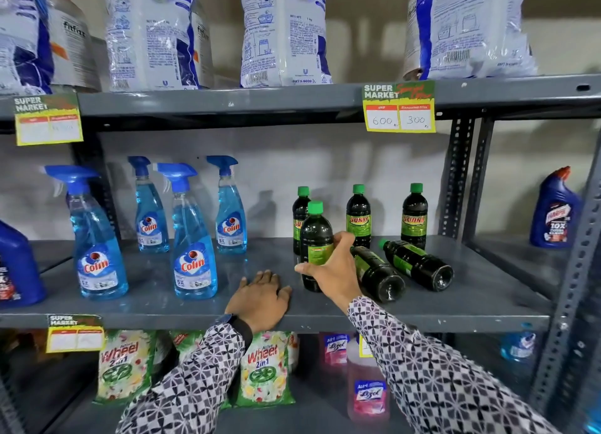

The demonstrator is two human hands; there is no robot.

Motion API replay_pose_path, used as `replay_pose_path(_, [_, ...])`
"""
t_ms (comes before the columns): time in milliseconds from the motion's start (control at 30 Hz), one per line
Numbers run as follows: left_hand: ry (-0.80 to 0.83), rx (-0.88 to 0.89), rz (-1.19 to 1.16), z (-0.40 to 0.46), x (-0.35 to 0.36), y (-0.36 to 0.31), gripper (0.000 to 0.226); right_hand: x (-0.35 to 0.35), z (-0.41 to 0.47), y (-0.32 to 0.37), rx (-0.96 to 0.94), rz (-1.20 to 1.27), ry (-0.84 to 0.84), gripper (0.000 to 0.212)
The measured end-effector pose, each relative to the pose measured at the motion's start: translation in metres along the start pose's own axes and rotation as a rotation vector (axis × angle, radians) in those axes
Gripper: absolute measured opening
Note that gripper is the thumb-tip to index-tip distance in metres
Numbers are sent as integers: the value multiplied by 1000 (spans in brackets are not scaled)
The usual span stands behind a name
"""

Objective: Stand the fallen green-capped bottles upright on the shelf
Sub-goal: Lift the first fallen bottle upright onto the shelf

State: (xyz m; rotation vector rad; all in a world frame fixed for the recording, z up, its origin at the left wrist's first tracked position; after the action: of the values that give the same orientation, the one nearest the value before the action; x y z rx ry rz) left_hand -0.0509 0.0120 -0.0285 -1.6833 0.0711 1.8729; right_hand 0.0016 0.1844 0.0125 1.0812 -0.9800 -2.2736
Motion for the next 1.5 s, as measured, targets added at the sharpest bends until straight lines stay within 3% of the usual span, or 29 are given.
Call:
replay_pose_path(233, [9, -2, -7, 0, 0, 1, 71, -1, 3, -13, -19, 70, 117, 83])
replay_pose_path(367, [18, -2, -12, 0, 1, 1, 71, -1, 4, -18, -4, 51, 84, 74])
replay_pose_path(533, [21, -14, -4, 0, -1, 1, 70, -1, 1, -10, -33, -88, 8, 95])
replay_pose_path(733, [25, -24, -18, 0, -1, -1, 69, -1, 3, -17, -31, 31, 96, 61])
replay_pose_path(967, [33, -22, -4, -1, -1, -1, 69, -2, 3, -16, -34, 26, 65, 95])
replay_pose_path(1100, [35, -21, 2, -1, -2, -1, 69, 0, 4, -18, -28, 89, 160, 75])
replay_pose_path(1500, [40, -23, -7, -3, -4, -4, 67, -17, -26, -19, -80, 155, 222, 76])
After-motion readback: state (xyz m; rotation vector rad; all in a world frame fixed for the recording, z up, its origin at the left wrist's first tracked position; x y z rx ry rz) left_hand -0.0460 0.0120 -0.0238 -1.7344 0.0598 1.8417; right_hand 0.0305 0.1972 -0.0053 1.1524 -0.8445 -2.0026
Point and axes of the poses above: each hand's wrist, its own z-axis towards the middle knuckle, its own x-axis out of the palm, y = z × x, the point moved 3 cm from there along z, towards the middle knuckle, and after that the axes turned 14 degrees about -z, right-handed, at the moved point
